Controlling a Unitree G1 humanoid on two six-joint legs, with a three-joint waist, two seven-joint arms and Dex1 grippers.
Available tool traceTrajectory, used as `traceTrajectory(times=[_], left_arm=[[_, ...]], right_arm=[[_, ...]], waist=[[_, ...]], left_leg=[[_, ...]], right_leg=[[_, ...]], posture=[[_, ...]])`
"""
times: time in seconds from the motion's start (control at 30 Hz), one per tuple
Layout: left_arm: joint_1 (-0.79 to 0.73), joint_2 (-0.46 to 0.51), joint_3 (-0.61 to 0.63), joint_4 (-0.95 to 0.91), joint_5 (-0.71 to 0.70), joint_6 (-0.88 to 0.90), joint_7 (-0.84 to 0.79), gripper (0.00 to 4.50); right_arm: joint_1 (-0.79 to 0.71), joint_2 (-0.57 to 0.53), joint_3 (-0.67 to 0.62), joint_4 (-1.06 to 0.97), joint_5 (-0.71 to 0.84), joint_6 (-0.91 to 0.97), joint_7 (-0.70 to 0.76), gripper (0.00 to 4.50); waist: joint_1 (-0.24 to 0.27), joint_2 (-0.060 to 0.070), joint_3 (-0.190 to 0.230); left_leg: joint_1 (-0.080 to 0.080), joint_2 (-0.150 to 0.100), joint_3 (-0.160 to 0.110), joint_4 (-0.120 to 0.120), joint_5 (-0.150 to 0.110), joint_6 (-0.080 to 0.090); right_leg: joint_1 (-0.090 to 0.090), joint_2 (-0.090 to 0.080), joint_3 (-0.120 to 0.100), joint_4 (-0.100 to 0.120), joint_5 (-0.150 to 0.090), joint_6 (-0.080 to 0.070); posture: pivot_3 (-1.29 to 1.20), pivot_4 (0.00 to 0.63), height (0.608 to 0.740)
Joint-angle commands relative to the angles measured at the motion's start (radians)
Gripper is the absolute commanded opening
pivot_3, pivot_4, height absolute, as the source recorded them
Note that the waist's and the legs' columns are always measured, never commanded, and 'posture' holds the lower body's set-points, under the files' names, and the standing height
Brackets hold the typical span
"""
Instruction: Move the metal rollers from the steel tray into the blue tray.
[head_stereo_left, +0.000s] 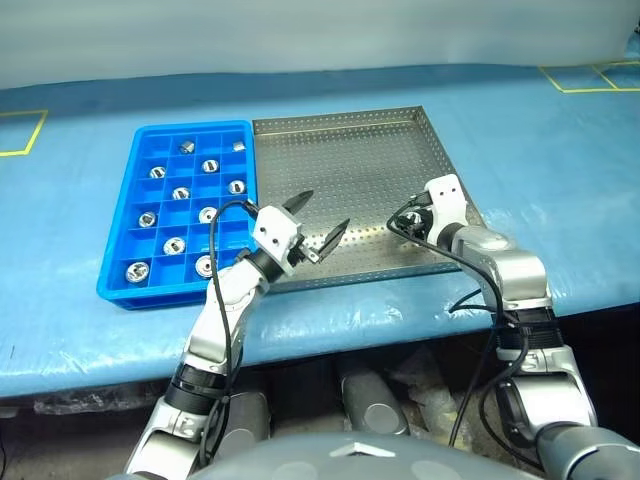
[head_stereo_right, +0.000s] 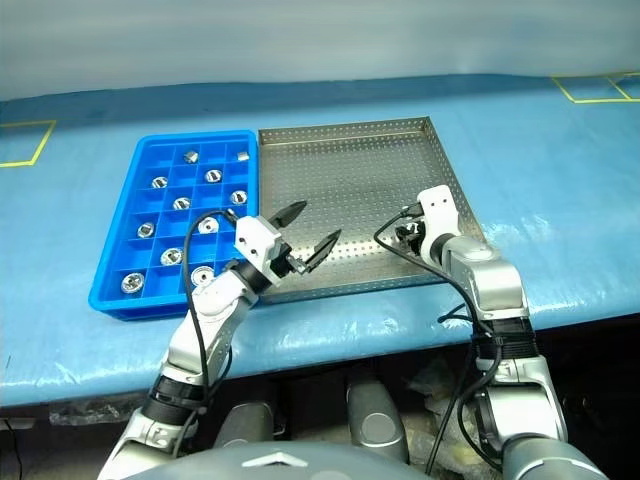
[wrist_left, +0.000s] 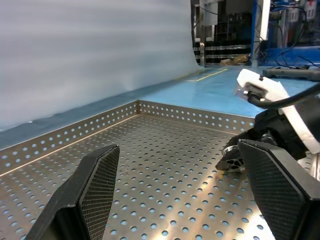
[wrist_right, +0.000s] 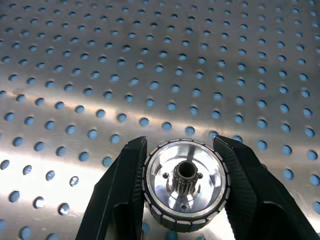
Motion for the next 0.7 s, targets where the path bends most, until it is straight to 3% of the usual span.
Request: traceTrajectory(times=[0.03,0.2,0.47,0.7], left_arm=[[0.036,-0.004,0.030,-0.105,-0.004,-0.015,0.039,4.16],[0.117,-0.009,0.072,-0.177,0.022,0.001,0.122,4.16],[0.250,0.028,0.137,-0.307,0.039,0.023,0.193,4.16],[0.329,0.030,0.168,-0.366,0.063,0.024,0.243,4.16]], right_arm=[[0.036,0.059,-0.001,-0.207,0.084,-0.080,0.062,1.72],[-0.005,0.154,0.121,-0.174,0.056,-0.178,0.107,1.72],[-0.175,0.324,0.214,0.058,0.005,-0.342,0.124,1.72],[-0.264,0.357,0.270,0.260,-0.087,-0.385,0.122,1.72]], waist=[[0.012,0.000,0.000],[0.051,0.000,0.000],[0.134,0.000,0.001],[0.202,0.000,0.001]], left_leg=[[0.000,0.000,0.000,0.000,0.000,0.000],[0.002,0.002,-0.001,-0.001,0.000,0.000],[0.000,0.001,-0.002,0.000,0.000,0.000],[-0.001,0.001,-0.006,-0.002,0.000,-0.001]], right_leg=[[0.000,0.000,0.000,0.000,0.000,0.000],[0.000,0.002,-0.001,0.002,-0.002,-0.004],[-0.001,0.000,-0.004,0.001,-0.003,-0.006],[-0.002,-0.002,-0.011,0.001,-0.005,-0.012]], posture=[[0.00,0.150,0.740],[0.07,0.150,0.740],[0.24,0.150,0.740],[0.31,0.150,0.740]])
